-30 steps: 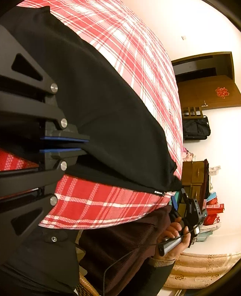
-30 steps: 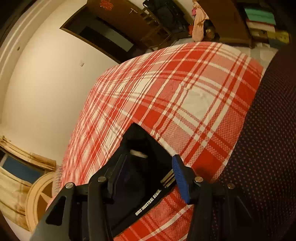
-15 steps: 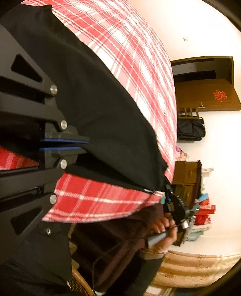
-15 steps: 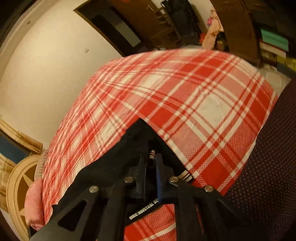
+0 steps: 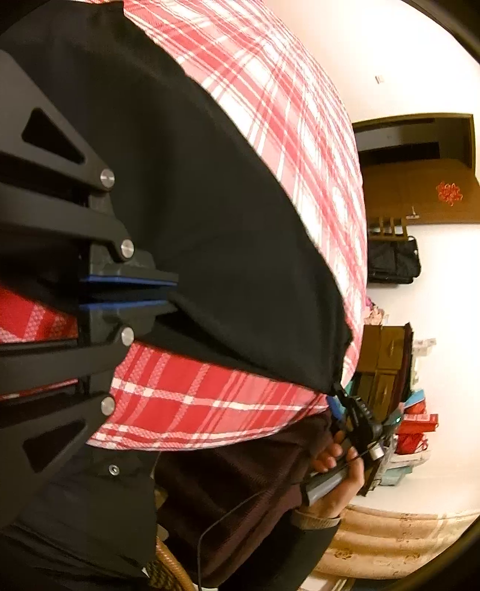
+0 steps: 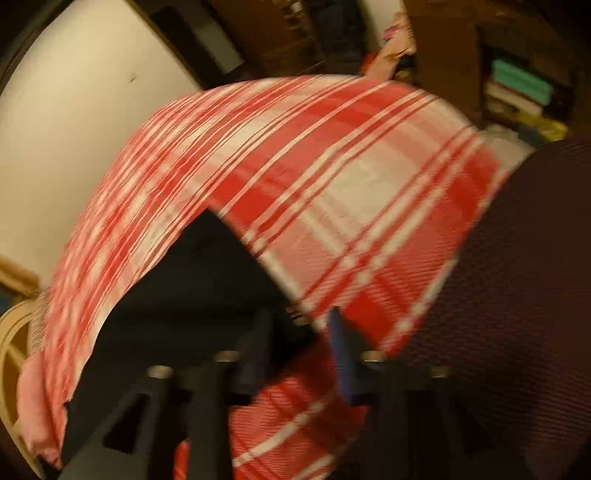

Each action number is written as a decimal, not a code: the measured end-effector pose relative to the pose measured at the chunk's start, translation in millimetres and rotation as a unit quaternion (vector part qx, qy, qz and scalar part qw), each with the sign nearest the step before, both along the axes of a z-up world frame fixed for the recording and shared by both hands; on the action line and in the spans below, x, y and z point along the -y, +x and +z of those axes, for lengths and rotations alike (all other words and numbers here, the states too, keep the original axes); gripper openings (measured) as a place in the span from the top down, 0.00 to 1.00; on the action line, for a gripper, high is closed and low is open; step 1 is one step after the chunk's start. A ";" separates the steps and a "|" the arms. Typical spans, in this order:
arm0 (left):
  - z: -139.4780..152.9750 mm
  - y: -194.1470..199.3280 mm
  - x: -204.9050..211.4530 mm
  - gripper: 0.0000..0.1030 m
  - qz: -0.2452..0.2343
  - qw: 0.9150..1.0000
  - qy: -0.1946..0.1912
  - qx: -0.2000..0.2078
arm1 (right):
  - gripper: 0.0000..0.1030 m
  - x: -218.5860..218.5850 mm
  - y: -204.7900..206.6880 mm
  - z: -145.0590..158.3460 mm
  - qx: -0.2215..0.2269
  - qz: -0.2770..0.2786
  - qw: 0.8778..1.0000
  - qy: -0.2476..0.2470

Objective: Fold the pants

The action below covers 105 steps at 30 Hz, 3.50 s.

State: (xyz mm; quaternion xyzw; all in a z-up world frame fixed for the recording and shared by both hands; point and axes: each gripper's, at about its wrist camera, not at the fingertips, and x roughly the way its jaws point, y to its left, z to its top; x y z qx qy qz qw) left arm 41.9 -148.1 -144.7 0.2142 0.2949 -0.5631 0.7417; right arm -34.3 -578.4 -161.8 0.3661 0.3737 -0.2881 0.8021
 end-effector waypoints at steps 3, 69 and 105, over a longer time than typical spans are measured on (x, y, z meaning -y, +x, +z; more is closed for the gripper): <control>8.4 -5.1 -11.5 0.64 0.008 1.000 -0.015 0.009 | 0.55 -10.1 -10.2 25.7 0.009 -0.014 0.999 -0.046; -21.5 62.0 -397.9 0.21 0.553 0.827 -0.086 -0.049 | 0.96 -438.3 81.2 -27.4 -0.029 0.580 0.736 -0.347; -21.3 92.7 -397.8 0.48 0.515 0.844 -0.125 -0.078 | 0.38 -485.6 161.9 22.1 0.065 0.594 0.777 -0.197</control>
